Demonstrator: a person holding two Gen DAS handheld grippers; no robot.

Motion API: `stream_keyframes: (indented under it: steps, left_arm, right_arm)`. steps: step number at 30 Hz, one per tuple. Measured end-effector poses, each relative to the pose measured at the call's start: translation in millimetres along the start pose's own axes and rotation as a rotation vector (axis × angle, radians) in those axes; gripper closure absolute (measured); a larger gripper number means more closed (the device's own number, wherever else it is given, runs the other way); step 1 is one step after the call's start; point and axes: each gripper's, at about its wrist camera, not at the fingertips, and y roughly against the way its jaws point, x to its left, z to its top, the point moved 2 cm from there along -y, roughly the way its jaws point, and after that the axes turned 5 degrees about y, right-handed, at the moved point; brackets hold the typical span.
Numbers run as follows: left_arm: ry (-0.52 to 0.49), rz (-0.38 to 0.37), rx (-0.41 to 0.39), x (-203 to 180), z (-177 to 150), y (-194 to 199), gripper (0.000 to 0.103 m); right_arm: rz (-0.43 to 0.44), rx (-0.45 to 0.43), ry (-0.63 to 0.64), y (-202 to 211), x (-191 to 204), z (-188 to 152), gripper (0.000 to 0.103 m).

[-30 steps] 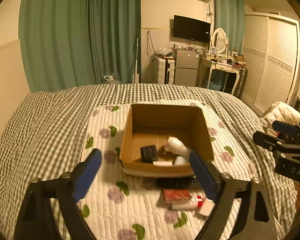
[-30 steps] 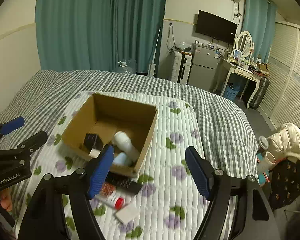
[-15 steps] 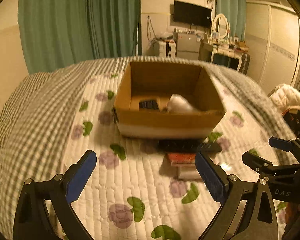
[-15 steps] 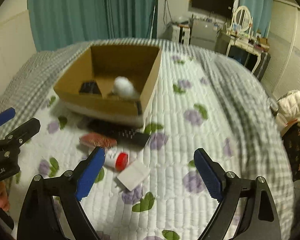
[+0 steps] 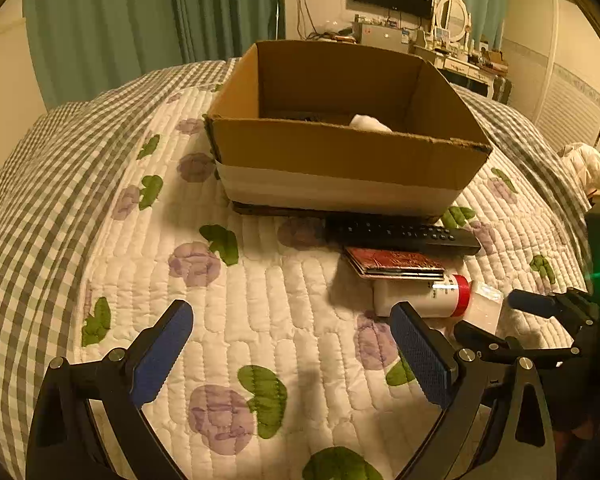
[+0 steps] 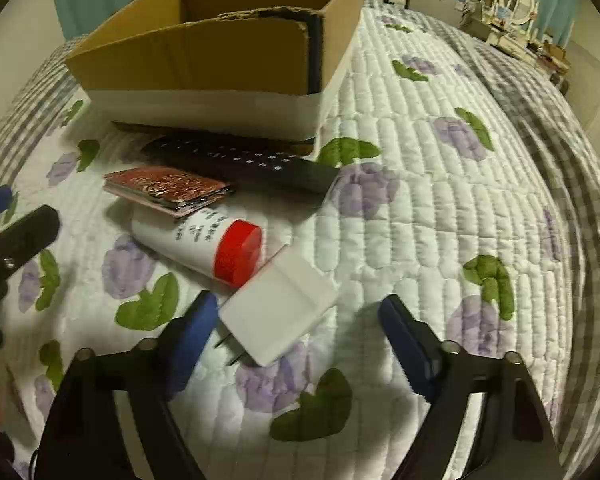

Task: Organize rigid objects
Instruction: 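Grasp the white plug adapter with the right tool, then grasp the red rose-patterned card case with the left tool while the right tool lifts the adapter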

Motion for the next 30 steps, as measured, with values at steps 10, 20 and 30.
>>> stream_keyframes:
  steps: [10,20,30]
  left_arm:
    - [-0.028,0.028,0.039,-15,-13,-3,0.003]
    - [-0.038,0.014,0.038,-24,-1,-4,0.002]
    - [-0.038,-0.061,0.066,-51,24,-23,0.002]
  right_arm:
    - [0.061,-0.022,-0.020,5,-6,-7,0.040]
    - [0.037,-0.028,0.070,-19,4,10,0.039]
    - [-0.030,-0.141,-0.142,40,-53,36,0.039]
